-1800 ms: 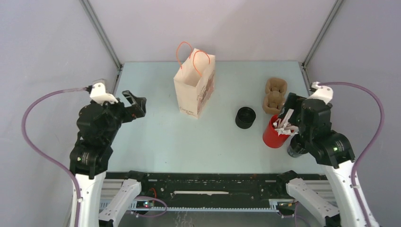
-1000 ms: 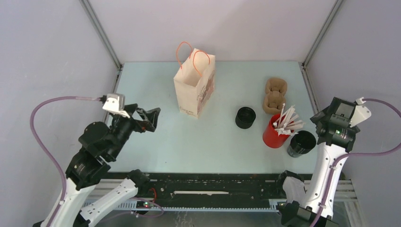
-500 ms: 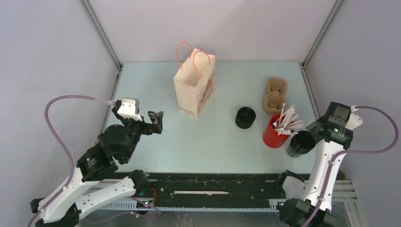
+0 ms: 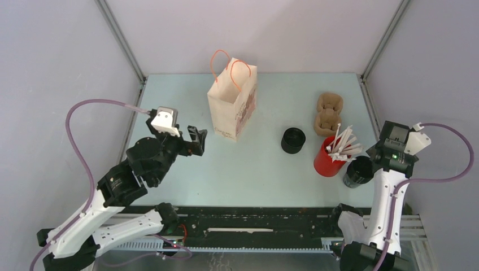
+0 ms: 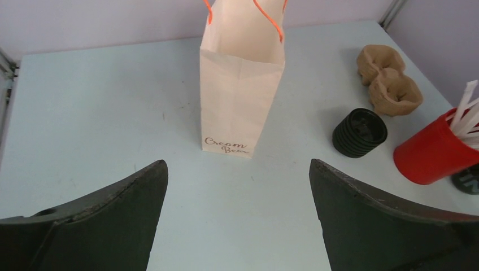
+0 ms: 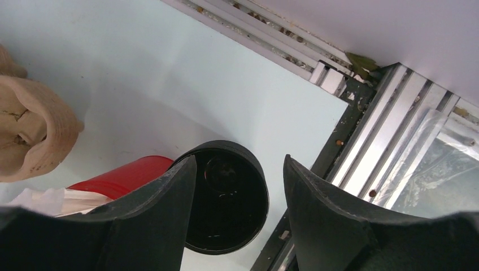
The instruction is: Pack the takeout coffee
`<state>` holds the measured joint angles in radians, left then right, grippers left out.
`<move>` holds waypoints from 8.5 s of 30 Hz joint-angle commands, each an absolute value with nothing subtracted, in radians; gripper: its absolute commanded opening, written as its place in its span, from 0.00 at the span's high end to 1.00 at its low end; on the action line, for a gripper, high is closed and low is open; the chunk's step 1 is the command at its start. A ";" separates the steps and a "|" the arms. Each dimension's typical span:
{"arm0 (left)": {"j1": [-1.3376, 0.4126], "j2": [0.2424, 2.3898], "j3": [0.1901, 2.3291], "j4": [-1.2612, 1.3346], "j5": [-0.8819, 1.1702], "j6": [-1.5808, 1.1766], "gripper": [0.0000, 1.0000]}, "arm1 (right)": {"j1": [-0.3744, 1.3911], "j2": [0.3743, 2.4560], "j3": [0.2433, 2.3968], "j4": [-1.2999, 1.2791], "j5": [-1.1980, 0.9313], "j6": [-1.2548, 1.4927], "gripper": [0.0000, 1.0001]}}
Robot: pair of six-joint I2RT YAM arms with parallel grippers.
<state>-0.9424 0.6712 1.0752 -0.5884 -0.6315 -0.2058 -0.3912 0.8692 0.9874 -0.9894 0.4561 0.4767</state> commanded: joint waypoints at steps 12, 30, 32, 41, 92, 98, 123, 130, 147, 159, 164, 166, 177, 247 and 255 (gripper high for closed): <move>-0.945 0.717 1.207 -0.627 -0.591 -0.360 0.01 | -0.308 0.895 0.987 -1.110 0.573 0.763 0.35; -0.945 0.697 1.177 -0.616 -0.587 -0.380 0.01 | -0.298 0.884 0.908 -1.050 0.598 0.743 0.45; -0.945 0.699 1.173 -0.615 -0.587 -0.379 0.01 | -0.298 0.889 0.907 -1.050 0.599 0.747 0.47; -0.946 0.690 1.145 -0.609 -0.588 -0.379 0.00 | -0.294 0.901 0.900 -1.055 0.599 0.755 0.53; -0.945 0.658 1.109 -0.605 -0.601 -0.351 0.00 | -0.276 0.903 0.920 -1.138 0.640 0.836 0.81; -0.945 0.666 1.110 -0.602 -0.597 -0.349 0.00 | -0.266 0.897 0.920 -1.138 0.632 0.834 0.89; -0.945 0.658 1.105 -0.597 -0.595 -0.339 0.00 | -0.217 0.852 0.955 -1.180 0.670 0.845 0.97; -0.945 0.654 1.111 -0.602 -0.589 -0.341 0.00 | -0.210 0.845 0.956 -1.175 0.669 0.832 0.97; -0.945 0.649 1.132 -0.610 -0.600 -0.321 0.00 | -0.210 0.708 1.038 -1.175 0.639 0.751 1.00; -0.945 0.647 1.140 -0.599 -0.604 -0.307 0.00 | -0.210 0.546 1.173 -0.969 0.532 0.437 1.00; -0.945 0.649 1.142 -0.591 -0.614 -0.295 0.00 | -0.210 0.538 1.285 -0.878 0.475 0.309 1.00; -0.945 0.642 1.136 -0.584 -0.619 -0.293 0.00 | -0.209 0.538 1.327 -0.820 0.437 0.268 1.00; -0.945 0.603 1.143 -0.531 -0.646 -0.236 0.00 | -0.070 0.813 1.519 -0.635 -0.565 0.339 1.00; -0.945 0.536 0.957 -0.362 -0.815 -0.035 0.00 | 0.490 1.443 1.121 -0.557 0.095 0.154 0.28; -0.946 0.547 0.958 -0.362 -0.803 -0.035 0.00 | 0.494 1.522 1.160 -0.535 0.126 0.132 0.40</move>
